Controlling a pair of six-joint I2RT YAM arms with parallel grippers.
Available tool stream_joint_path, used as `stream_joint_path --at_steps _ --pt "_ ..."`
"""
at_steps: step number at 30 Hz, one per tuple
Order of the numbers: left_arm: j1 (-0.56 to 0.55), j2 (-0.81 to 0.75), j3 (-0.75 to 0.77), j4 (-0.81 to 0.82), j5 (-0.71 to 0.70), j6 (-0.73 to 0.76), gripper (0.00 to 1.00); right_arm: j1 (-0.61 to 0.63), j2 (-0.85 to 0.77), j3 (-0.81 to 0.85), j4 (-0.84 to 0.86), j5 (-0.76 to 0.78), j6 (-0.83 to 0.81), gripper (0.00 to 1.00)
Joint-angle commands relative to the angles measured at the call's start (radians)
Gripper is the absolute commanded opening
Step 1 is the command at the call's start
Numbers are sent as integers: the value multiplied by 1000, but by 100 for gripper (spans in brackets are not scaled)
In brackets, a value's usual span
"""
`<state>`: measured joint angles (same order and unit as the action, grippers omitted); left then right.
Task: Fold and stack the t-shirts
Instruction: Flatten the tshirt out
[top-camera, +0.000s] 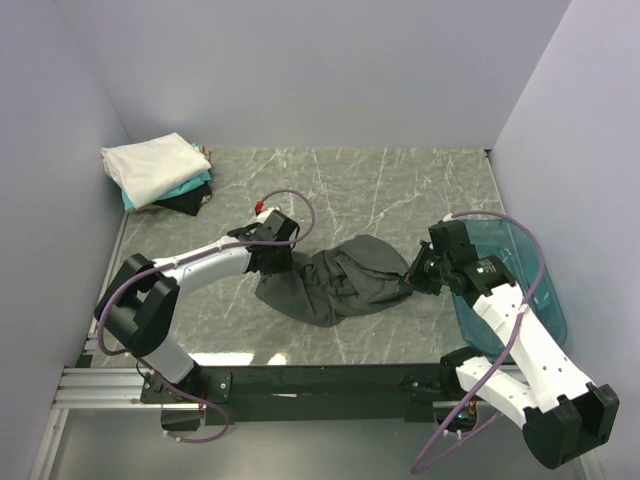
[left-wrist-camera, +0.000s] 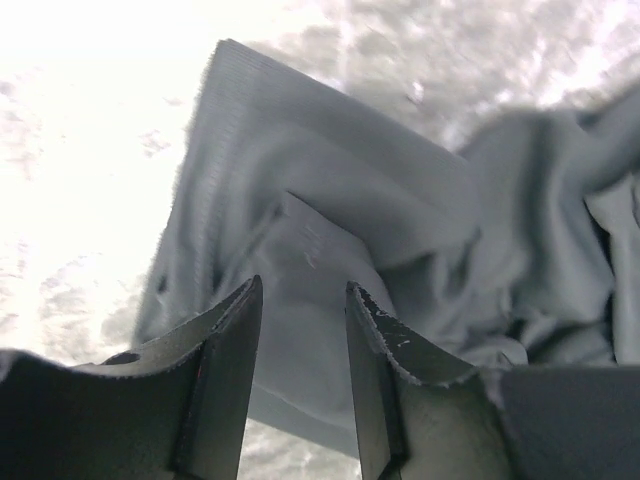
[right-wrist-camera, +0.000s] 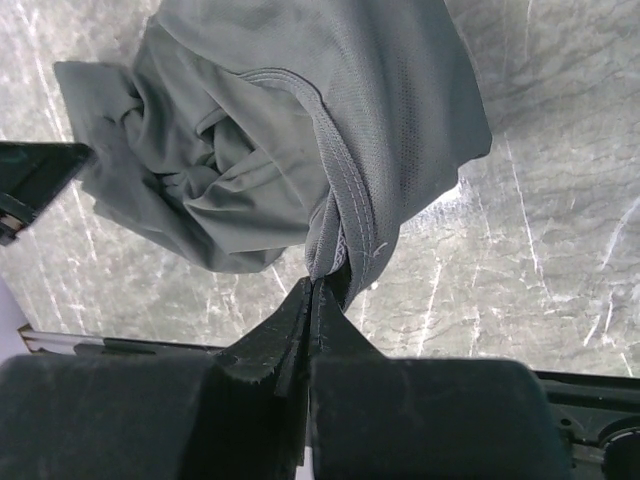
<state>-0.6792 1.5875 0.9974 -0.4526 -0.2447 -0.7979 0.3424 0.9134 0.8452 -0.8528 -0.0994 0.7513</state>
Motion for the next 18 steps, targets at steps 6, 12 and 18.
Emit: stream_joint_path --at_steps 6,12,18 --pt "24 45 55 45 -13 26 45 -3 30 25 32 -22 -30 0" --pt "26 111 95 40 -8 46 42 -5 45 38 31 -22 -38 0" --pt "30 106 75 43 -27 37 40 -3 51 49 31 -22 -41 0"
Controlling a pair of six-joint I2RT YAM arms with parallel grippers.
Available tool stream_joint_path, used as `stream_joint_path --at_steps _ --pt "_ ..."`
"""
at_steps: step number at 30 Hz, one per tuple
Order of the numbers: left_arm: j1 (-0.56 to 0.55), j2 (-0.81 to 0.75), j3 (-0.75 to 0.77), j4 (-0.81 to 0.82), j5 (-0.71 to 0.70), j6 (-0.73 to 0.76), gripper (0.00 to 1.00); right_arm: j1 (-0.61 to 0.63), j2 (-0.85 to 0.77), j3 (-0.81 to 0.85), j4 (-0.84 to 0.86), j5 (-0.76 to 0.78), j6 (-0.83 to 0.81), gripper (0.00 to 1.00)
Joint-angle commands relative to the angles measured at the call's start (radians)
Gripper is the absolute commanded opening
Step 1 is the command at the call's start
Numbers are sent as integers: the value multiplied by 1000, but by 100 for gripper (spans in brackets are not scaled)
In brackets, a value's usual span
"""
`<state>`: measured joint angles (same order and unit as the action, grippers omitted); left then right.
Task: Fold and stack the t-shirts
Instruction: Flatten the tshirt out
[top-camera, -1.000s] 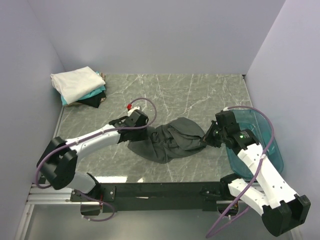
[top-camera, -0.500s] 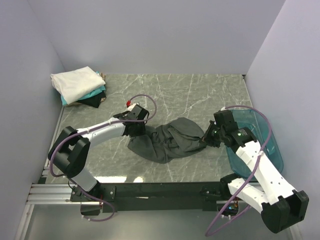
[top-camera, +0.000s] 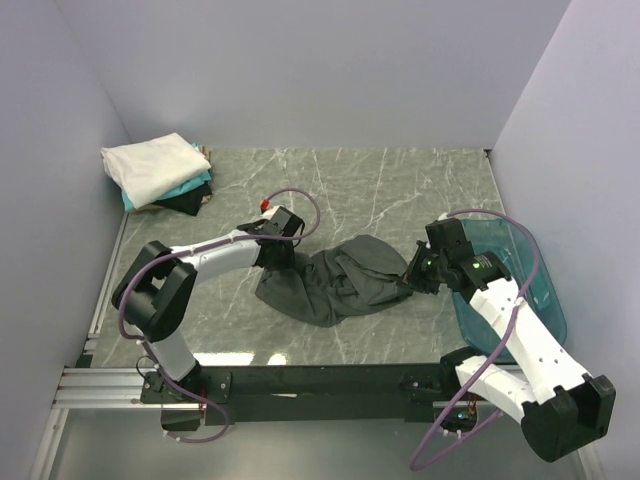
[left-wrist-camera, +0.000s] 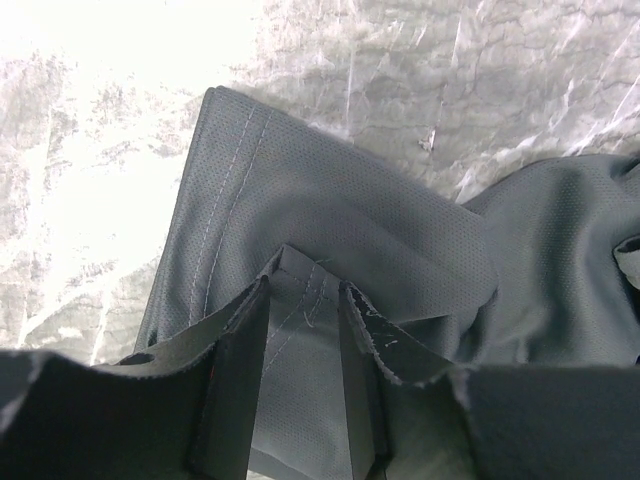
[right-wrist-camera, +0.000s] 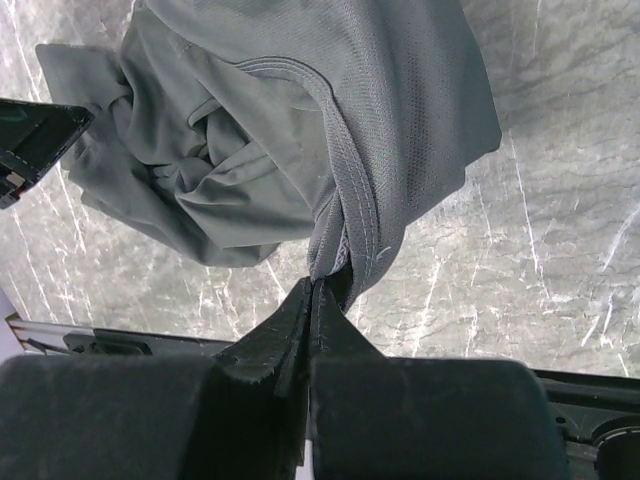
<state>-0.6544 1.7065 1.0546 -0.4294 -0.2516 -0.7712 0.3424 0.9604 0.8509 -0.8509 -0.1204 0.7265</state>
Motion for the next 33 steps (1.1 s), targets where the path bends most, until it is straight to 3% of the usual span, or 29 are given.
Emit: stream_joint_path --at_steps 1,14,16,20,24,28,33 --pt "6 -16 15 17 -20 9 40 -5 8 43 29 -1 -18 0" --pt "9 -24 -18 20 -37 -2 40 -3 21 37 36 -10 -16 0" --pt "9 -15 -15 21 -29 3 31 -3 17 36 38 -10 -16 0" --pt "9 -15 -10 34 -12 9 1 -3 14 37 41 -8 -15 0" --pt "27 -51 7 23 -9 21 1 -6 49 76 41 -2 -35 0" --pt "160 -185 48 -20 14 50 1 -13 132 206 13 25 -76 0" --pt "369 -353 197 -49 162 110 1 -78 303 583 -82 33 -153 0"
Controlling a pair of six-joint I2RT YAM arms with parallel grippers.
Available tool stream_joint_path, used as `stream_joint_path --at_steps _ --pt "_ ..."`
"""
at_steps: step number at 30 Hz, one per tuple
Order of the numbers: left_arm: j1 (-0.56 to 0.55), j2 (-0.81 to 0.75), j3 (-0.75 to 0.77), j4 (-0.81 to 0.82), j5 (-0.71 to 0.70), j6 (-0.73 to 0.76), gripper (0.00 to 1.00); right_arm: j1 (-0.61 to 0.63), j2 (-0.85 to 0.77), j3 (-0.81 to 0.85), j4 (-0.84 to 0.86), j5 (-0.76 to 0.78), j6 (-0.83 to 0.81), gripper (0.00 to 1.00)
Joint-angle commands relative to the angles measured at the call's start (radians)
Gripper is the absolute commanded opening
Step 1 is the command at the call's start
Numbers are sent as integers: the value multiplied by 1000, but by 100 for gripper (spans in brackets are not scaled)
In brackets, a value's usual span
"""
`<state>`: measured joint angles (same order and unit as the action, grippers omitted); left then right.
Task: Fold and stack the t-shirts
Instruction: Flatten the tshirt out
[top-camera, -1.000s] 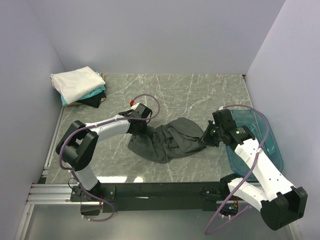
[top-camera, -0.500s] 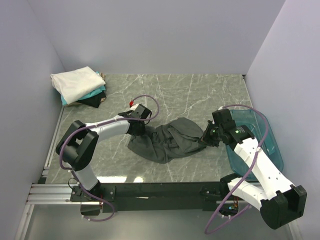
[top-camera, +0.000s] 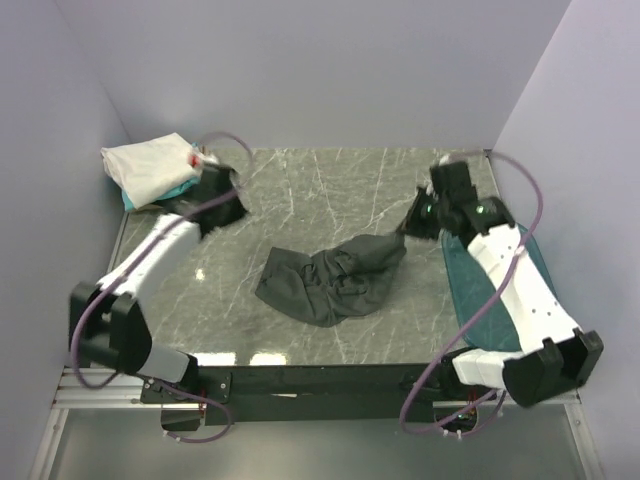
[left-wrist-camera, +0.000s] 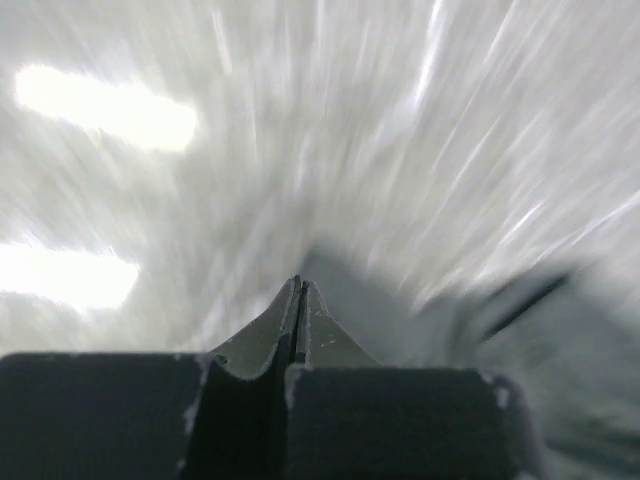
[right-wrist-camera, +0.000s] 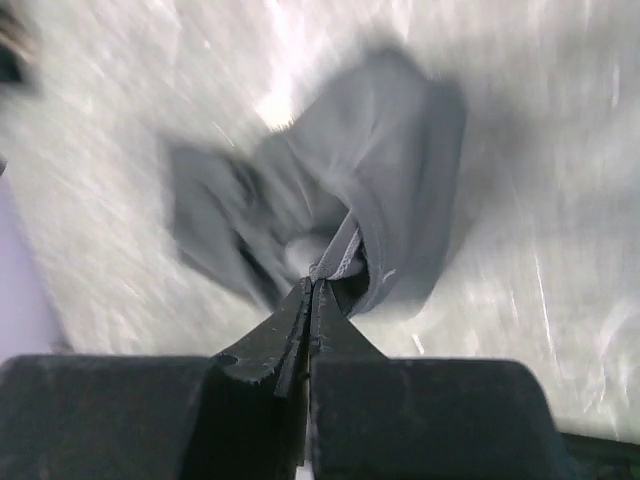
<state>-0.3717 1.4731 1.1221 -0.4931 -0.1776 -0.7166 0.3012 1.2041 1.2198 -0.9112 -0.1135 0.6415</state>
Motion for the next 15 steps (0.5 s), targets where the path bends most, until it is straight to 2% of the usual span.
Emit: stream_joint_path --at_steps 1,2,5,7,10,11,13,14,15 --pt "141 -150 166 4 105 83 1 -45 84 292 -44 40 -78 0" --pt "161 -163 245 -10 118 94 1 -51 107 449 -82 47 -94 0" --pt "223 -203 326 -32 142 126 1 -71 173 700 -129 41 -105 0" --pt "231 -212 309 -30 161 134 1 -79 201 756 -144 23 -105 0" --pt "229 -227 173 -10 249 92 1 -77 175 652 -121 -23 -91 0" --pt "228 -243 66 14 274 76 1 -77 155 515 -82 -43 -77 0" --pt "217 -304 -90 78 296 26 1 -76 63 349 -23 -54 -54 0" --pt "211 -324 -134 93 312 16 1 -76 25 179 39 -63 -24 0" --pt "203 -353 -169 99 314 3 1 -77 -44 100 61 -77 -10 0"
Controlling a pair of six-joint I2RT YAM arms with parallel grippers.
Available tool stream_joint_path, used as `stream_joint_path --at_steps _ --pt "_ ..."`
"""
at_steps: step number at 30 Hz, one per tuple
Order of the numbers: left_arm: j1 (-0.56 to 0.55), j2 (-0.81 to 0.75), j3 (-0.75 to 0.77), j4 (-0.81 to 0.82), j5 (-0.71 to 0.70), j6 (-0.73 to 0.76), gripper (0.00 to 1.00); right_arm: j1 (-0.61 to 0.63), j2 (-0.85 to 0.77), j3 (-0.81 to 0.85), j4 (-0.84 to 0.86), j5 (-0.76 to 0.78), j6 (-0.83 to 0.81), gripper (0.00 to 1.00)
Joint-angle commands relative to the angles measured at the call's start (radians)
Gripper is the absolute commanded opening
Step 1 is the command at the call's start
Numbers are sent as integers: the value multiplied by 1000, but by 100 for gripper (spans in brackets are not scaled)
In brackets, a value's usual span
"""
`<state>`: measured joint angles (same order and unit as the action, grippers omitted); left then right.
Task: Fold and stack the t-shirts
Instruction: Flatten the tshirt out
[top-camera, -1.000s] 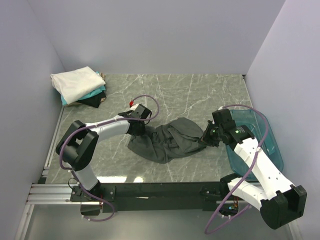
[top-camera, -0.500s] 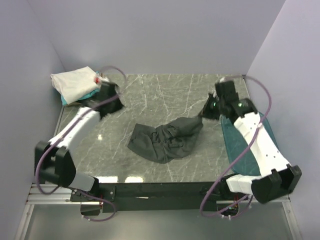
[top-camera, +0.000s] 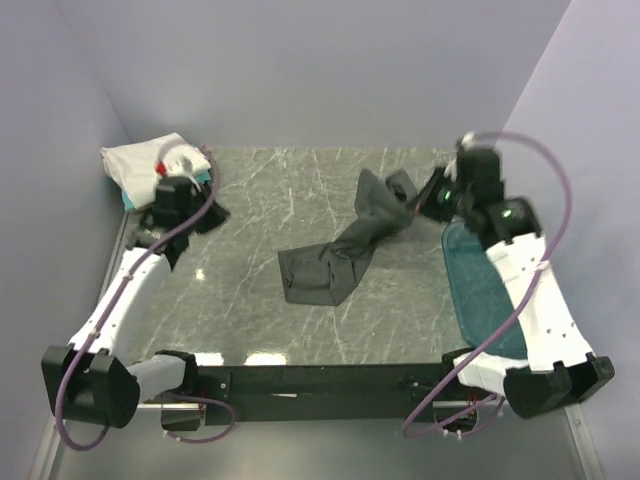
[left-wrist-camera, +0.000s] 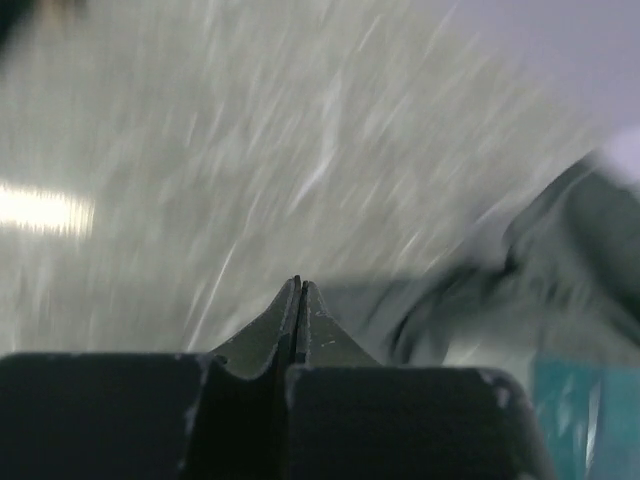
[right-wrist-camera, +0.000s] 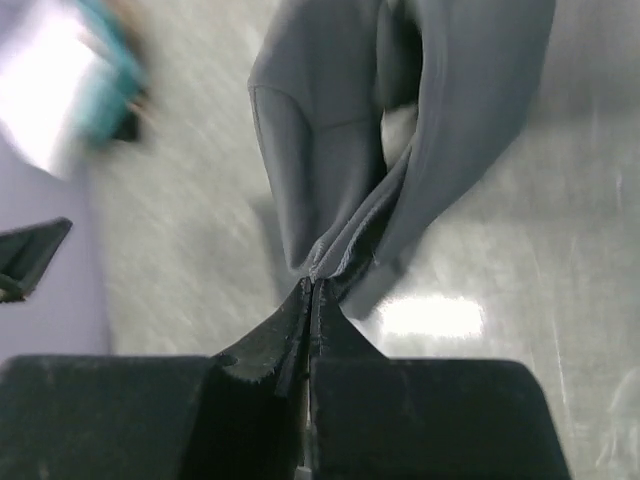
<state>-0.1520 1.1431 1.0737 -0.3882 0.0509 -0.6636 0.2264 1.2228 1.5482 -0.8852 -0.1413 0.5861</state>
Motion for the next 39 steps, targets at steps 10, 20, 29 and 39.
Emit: stream_joint_path --at_steps 10,20,29,39 --pt "-257 49 -219 57 7 -102 3 2 -335 -776 108 -57 133 0" --pt "-363 430 23 89 -3 -76 26 1 -339 -760 83 -46 138 0" --pt "-419 604 155 9 -40 -67 30 1 -301 -766 115 -67 146 0" --pt "-446 627 127 -34 -95 -90 39 2 -256 -777 152 -80 149 0"
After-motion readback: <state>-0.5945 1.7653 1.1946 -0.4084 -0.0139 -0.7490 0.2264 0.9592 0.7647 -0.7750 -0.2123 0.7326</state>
